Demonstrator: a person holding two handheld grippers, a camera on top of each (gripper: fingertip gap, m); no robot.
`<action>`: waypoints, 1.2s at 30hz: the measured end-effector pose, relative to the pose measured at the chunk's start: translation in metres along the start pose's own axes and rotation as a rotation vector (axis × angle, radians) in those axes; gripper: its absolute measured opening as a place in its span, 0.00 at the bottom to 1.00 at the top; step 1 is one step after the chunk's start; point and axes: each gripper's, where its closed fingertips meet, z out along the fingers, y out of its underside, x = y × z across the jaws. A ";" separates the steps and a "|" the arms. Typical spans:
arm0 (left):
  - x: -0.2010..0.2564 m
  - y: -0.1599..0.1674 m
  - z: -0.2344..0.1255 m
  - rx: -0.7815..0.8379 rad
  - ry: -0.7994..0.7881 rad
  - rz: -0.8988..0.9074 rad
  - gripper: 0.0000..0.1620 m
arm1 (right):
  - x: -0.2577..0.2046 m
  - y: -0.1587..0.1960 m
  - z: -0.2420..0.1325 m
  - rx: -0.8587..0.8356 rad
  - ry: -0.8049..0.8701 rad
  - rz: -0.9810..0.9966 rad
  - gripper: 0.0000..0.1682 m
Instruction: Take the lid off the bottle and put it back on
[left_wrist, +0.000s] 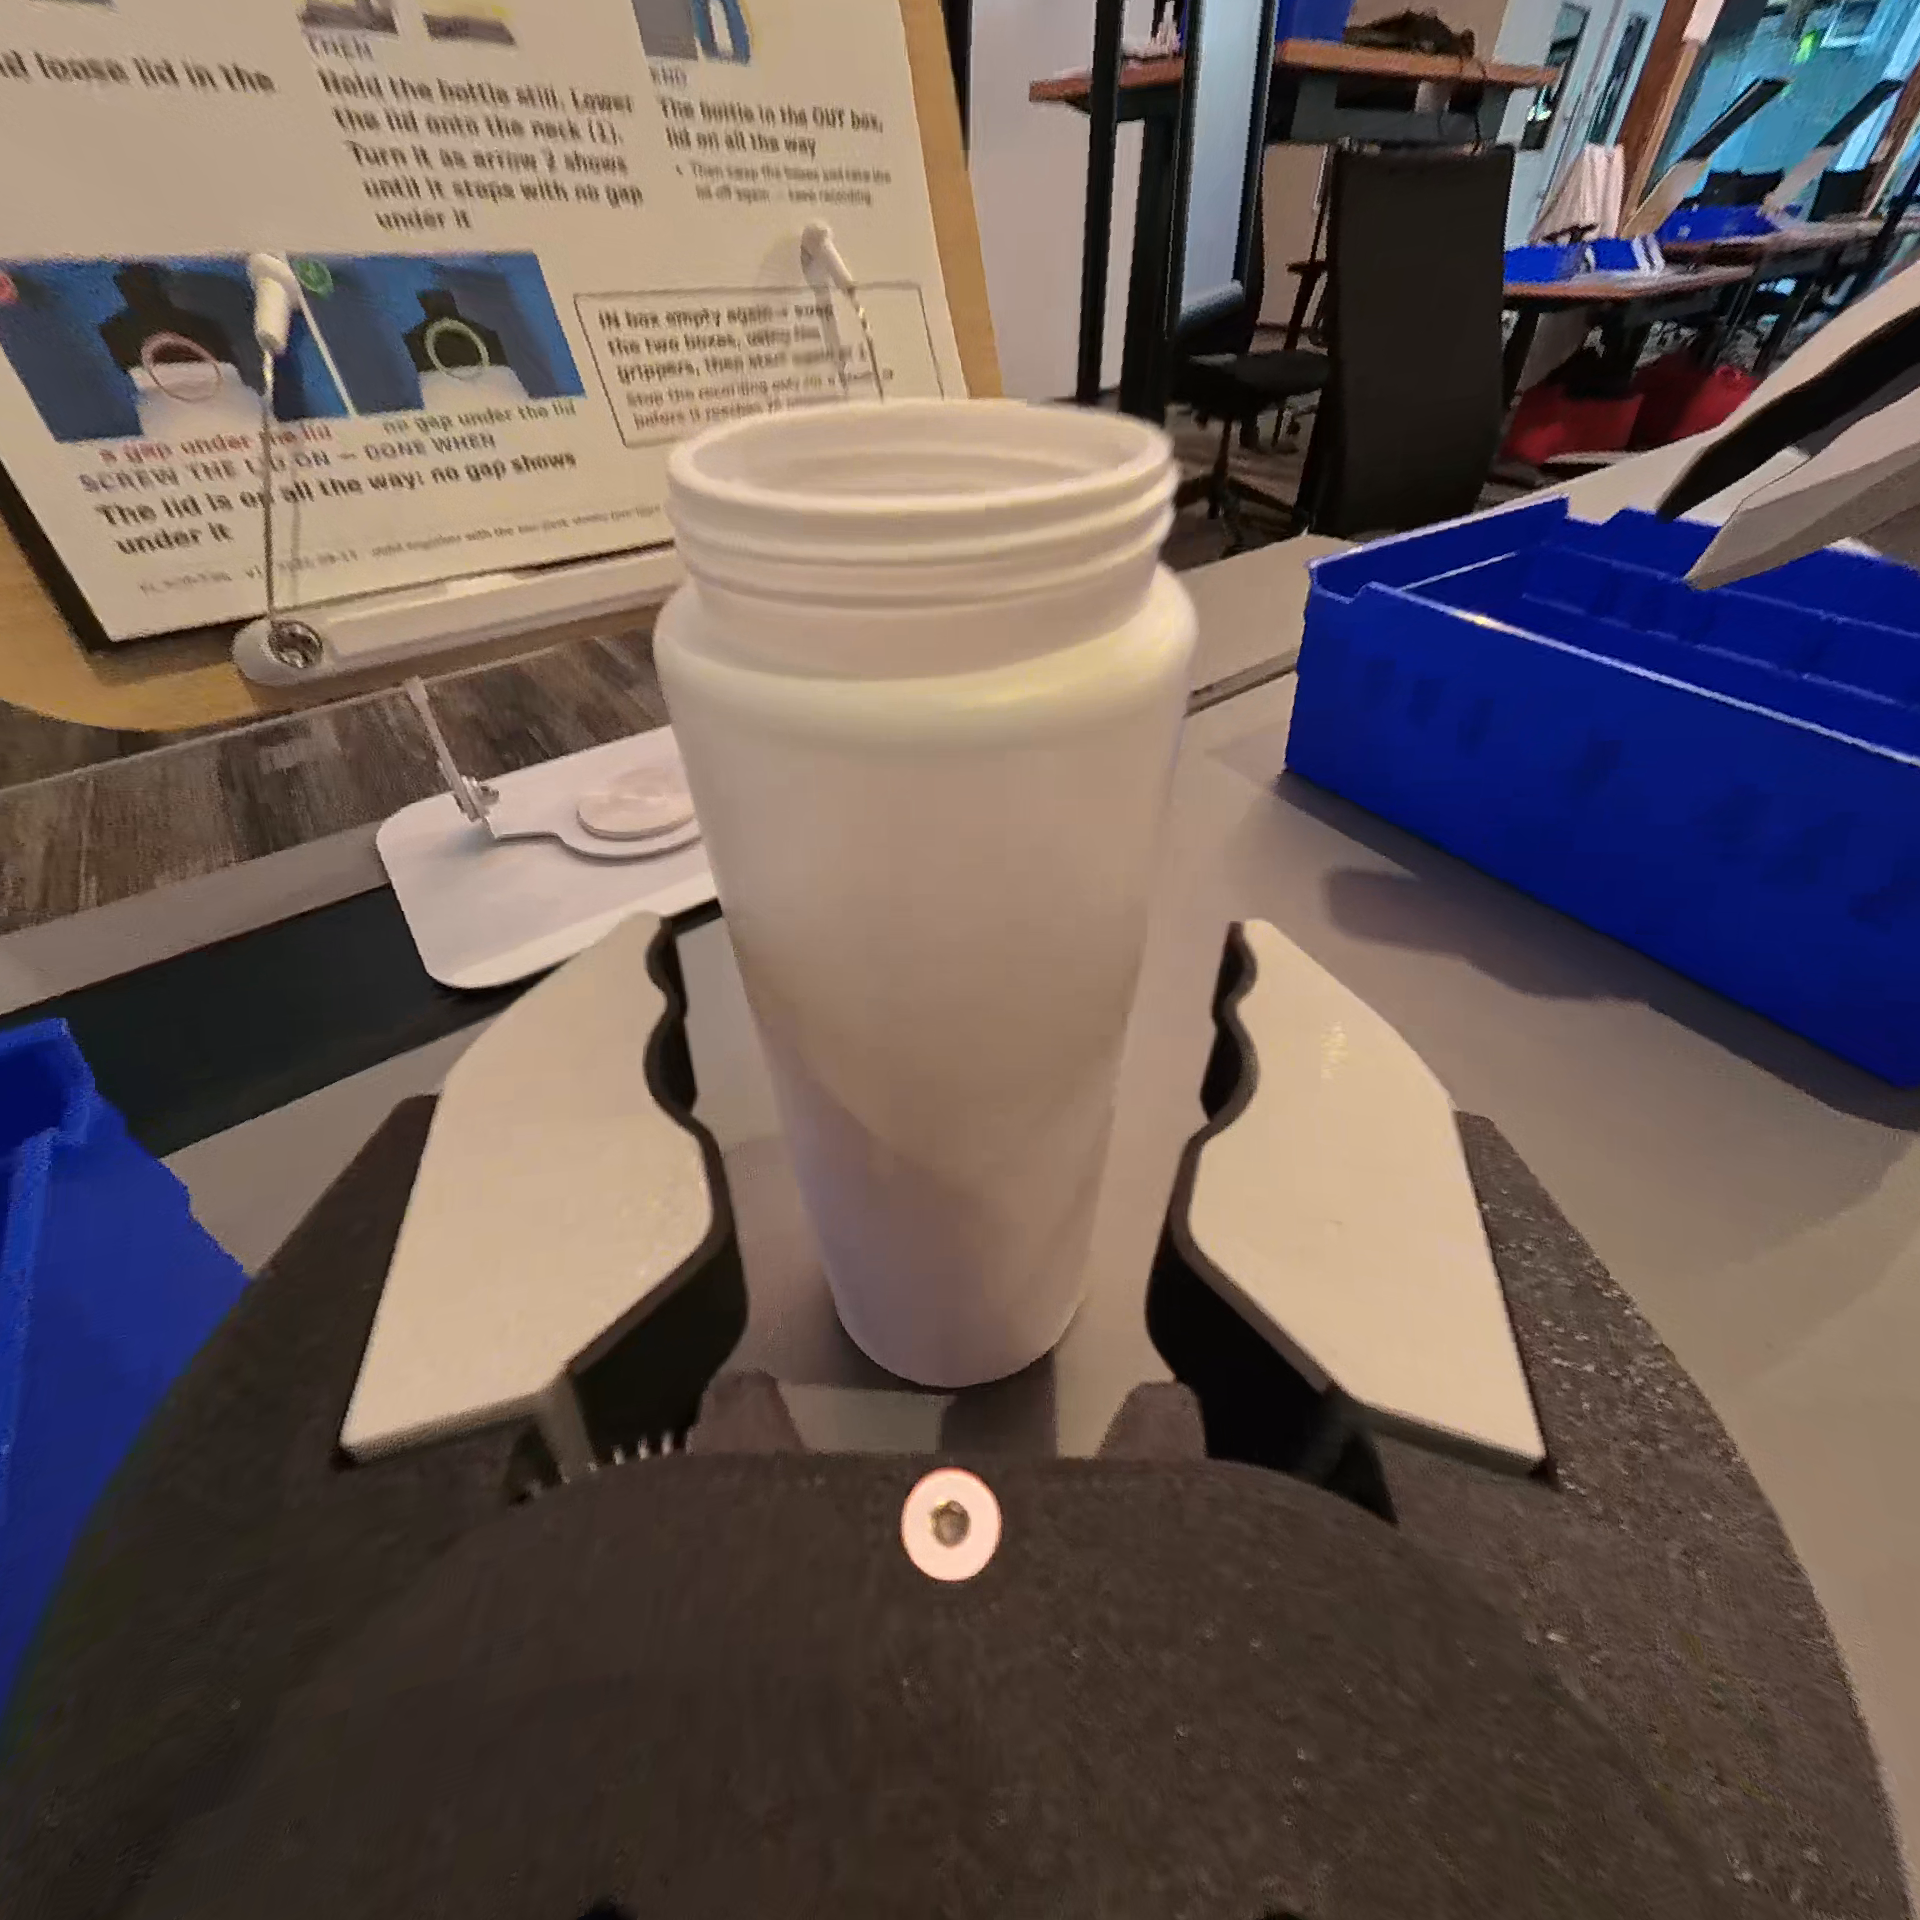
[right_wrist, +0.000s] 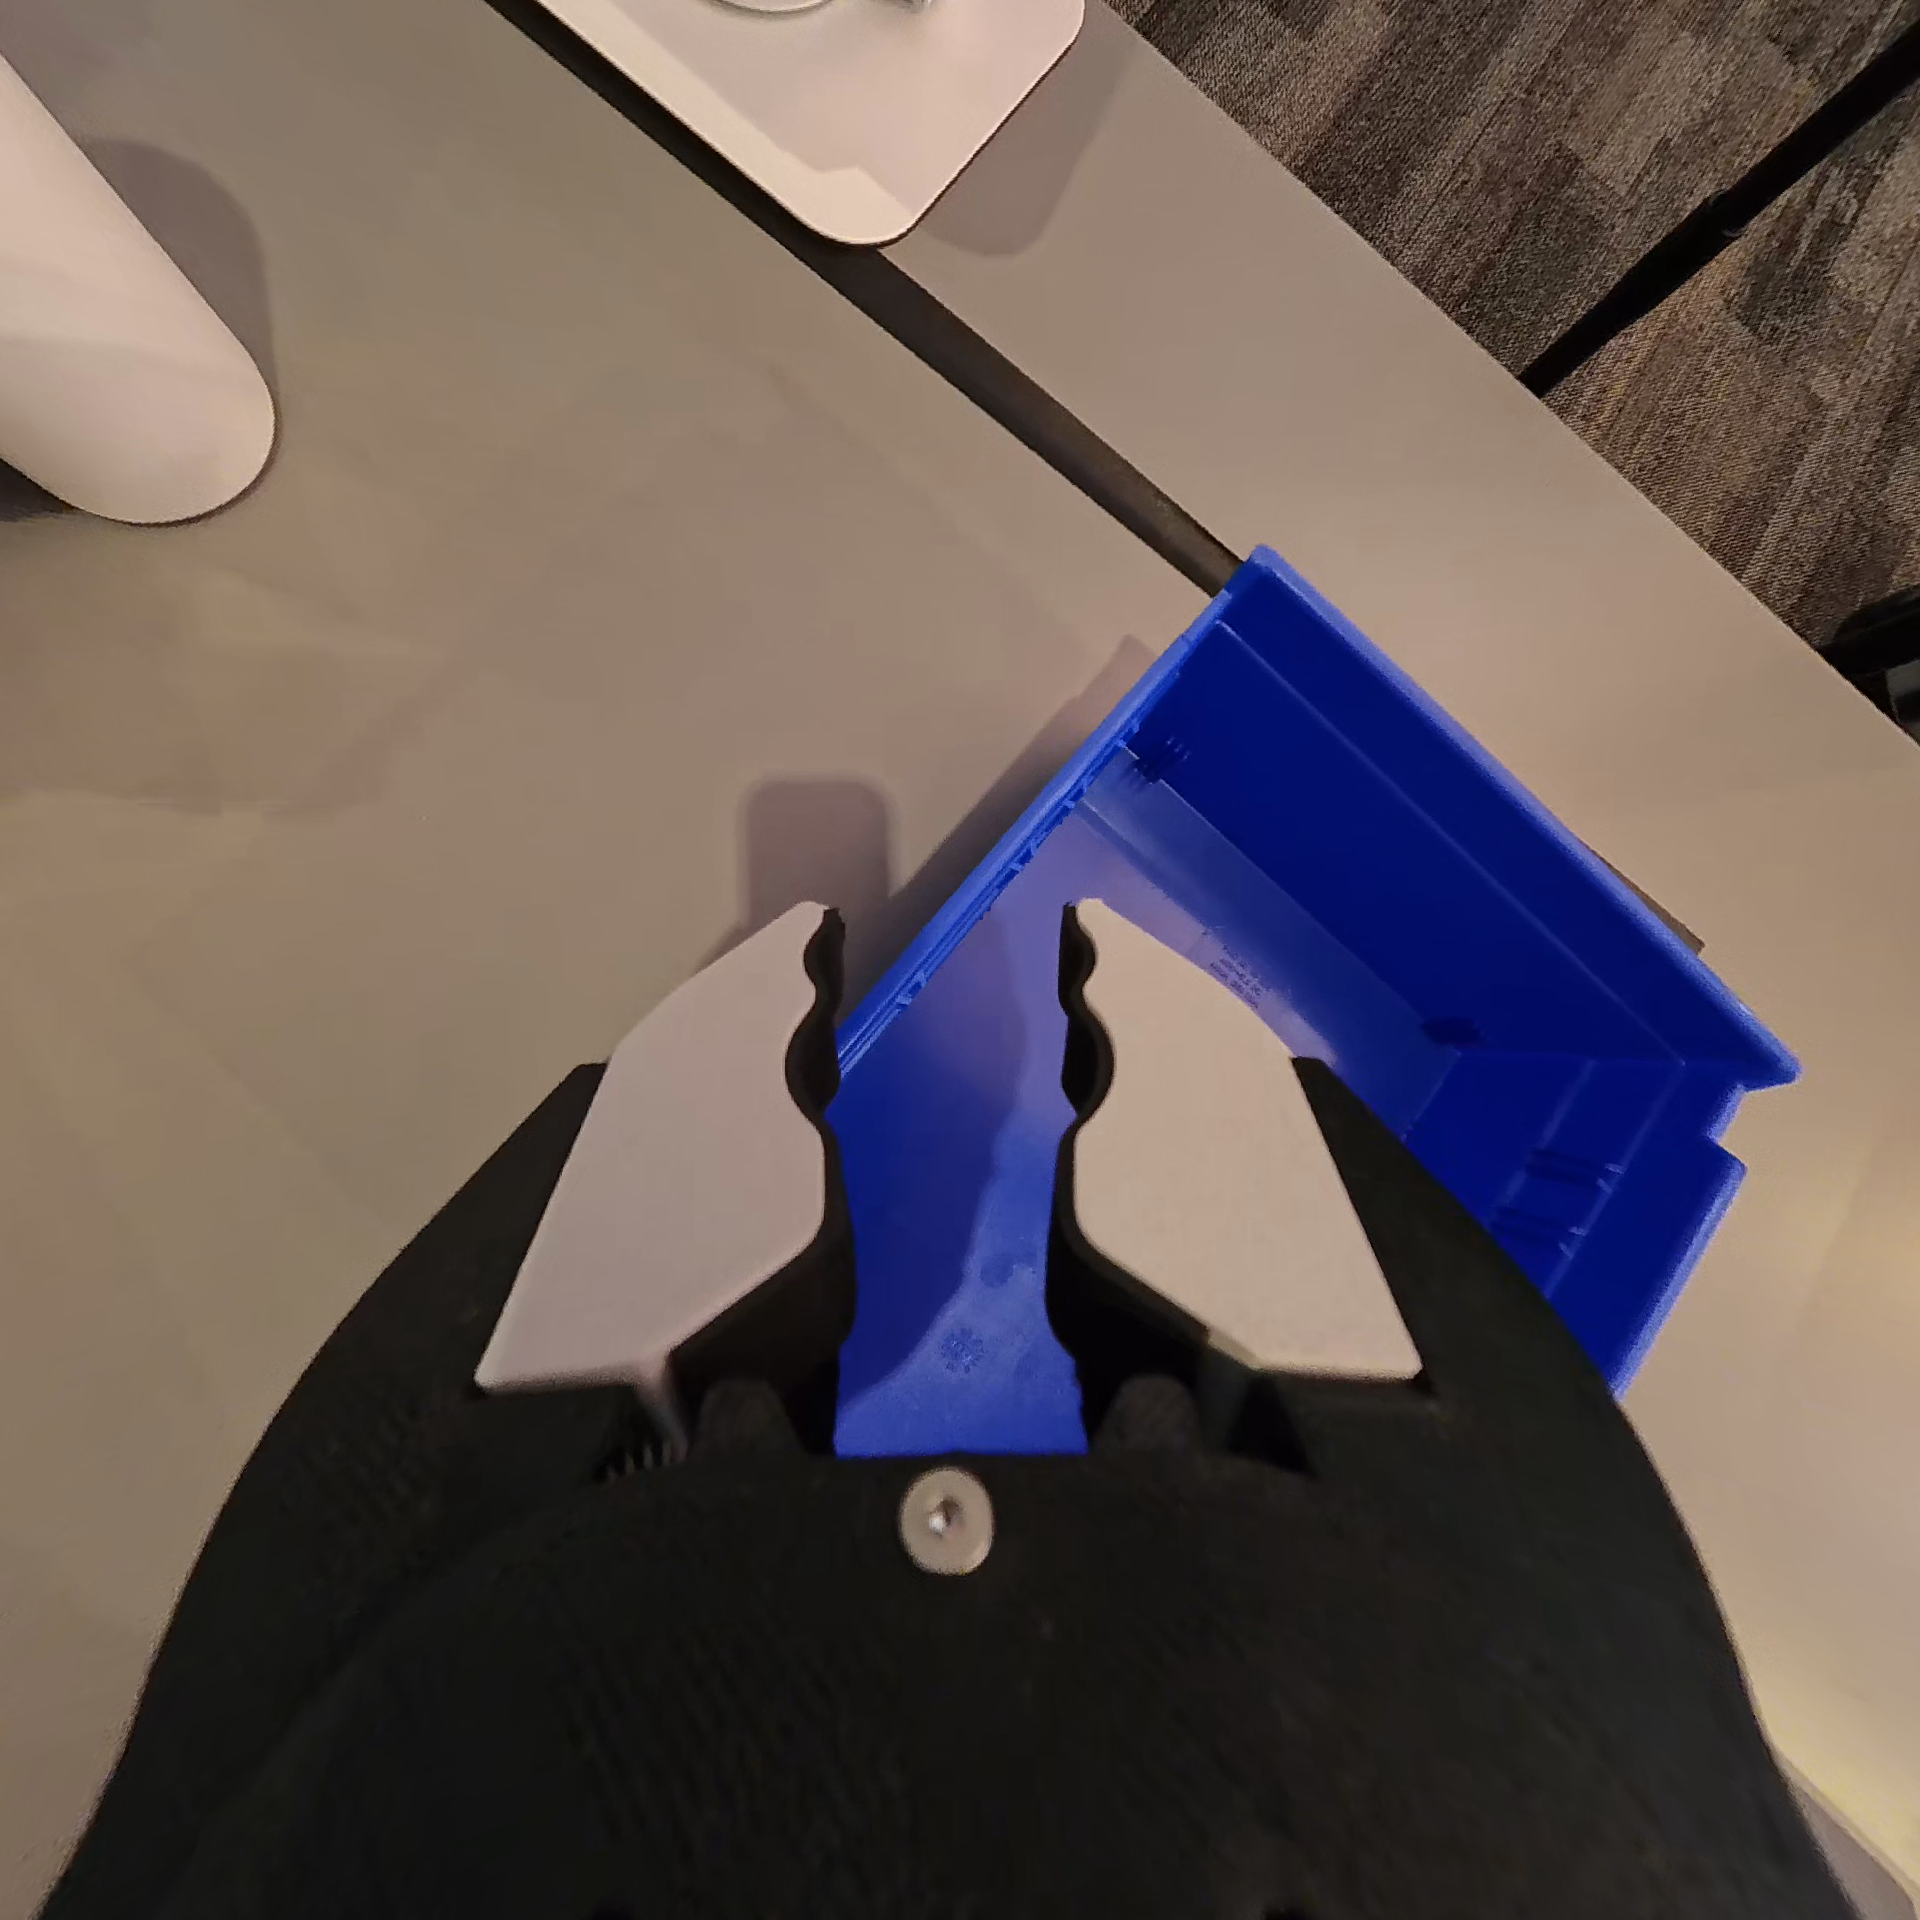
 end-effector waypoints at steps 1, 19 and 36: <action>0.002 -0.005 -0.003 0.021 0.001 0.015 0.62 | 0.000 0.000 0.000 -0.001 0.000 0.000 0.25; 0.006 -0.181 -0.145 0.596 -0.238 0.274 0.51 | 0.002 0.007 0.007 -0.048 0.015 -0.013 0.25; -0.223 -0.060 -0.165 -0.162 -0.321 -0.279 0.40 | 0.001 0.011 0.006 -0.066 0.015 -0.020 0.25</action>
